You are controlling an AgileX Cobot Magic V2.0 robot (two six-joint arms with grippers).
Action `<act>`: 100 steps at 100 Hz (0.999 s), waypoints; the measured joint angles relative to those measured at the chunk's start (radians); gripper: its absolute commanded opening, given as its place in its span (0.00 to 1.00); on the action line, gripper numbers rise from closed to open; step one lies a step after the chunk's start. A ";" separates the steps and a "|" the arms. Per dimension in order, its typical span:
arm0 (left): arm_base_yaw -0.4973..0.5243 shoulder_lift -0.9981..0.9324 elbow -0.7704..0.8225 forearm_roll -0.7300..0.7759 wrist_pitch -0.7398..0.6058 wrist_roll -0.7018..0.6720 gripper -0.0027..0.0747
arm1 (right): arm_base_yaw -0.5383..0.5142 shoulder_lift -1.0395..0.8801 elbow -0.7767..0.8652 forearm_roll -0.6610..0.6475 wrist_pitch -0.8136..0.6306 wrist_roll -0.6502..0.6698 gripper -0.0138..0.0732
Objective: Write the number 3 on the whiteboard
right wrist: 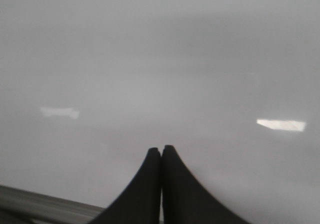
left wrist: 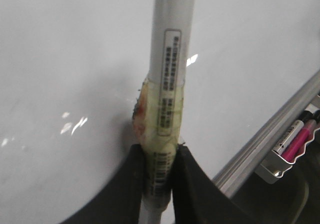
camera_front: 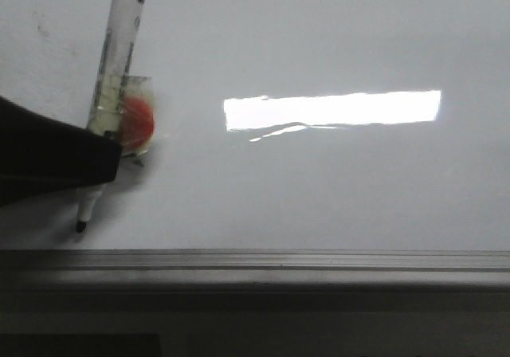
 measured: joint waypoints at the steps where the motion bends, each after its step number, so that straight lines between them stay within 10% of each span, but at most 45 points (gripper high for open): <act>1: 0.000 0.000 -0.002 0.011 0.002 0.000 0.01 | 0.007 0.006 -0.005 0.004 0.000 -0.005 0.27; 19: 0.000 0.000 -0.032 0.300 0.006 0.002 0.01 | 0.219 0.107 -0.082 0.047 0.007 -0.083 0.56; 65: 0.000 0.005 -0.046 0.596 0.006 0.006 0.01 | 0.781 0.563 -0.304 0.021 -0.195 -0.100 0.56; 100: 0.002 0.005 -0.046 0.602 0.021 0.006 0.01 | 0.854 0.791 -0.429 -0.031 -0.253 -0.100 0.56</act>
